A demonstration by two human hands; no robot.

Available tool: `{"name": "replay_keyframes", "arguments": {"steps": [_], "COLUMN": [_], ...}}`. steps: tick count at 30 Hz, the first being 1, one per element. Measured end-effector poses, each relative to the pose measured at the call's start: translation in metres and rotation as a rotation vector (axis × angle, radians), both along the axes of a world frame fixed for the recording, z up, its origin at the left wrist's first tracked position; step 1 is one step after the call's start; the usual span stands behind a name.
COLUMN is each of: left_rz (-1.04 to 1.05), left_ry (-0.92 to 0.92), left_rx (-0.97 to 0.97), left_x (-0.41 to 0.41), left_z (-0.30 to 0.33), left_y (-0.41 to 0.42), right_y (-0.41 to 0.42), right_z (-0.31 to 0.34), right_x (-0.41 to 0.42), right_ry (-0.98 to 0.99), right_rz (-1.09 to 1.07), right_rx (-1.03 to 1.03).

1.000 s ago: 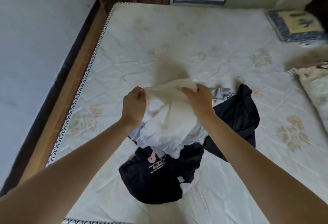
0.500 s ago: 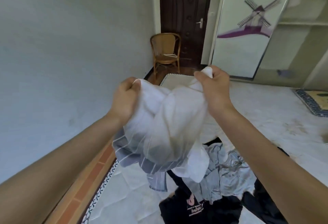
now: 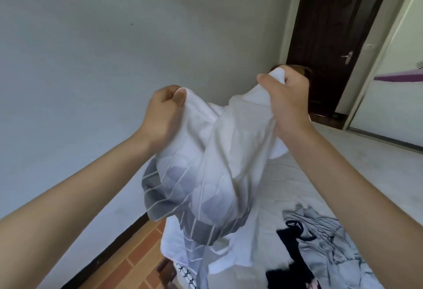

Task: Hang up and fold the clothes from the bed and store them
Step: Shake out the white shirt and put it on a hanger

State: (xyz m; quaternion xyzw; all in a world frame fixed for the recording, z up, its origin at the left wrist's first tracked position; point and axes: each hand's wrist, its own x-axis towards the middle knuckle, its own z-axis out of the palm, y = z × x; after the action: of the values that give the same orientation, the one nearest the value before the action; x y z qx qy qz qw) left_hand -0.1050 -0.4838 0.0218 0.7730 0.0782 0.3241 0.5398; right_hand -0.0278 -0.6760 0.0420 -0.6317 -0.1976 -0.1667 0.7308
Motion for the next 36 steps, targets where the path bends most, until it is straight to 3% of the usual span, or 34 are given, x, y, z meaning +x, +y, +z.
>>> {"name": "replay_keyframes", "arguments": {"steps": [16, 23, 36], "left_rz": [0.294, 0.302, 0.295], "left_ry": [0.079, 0.223, 0.251], "left_rx": [0.014, 0.03, 0.022], "left_x": [-0.029, 0.007, 0.065], "left_z": [-0.013, 0.007, -0.005], "left_y": [0.181, 0.251, 0.381], "right_y": [0.208, 0.287, 0.423], "right_z": [-0.019, -0.007, -0.022], "right_x": [0.024, 0.078, 0.143], "right_ry": [0.051, 0.079, 0.12], "right_rz": [0.352, 0.467, 0.479], "right_rx": [0.007, 0.042, 0.039]}}
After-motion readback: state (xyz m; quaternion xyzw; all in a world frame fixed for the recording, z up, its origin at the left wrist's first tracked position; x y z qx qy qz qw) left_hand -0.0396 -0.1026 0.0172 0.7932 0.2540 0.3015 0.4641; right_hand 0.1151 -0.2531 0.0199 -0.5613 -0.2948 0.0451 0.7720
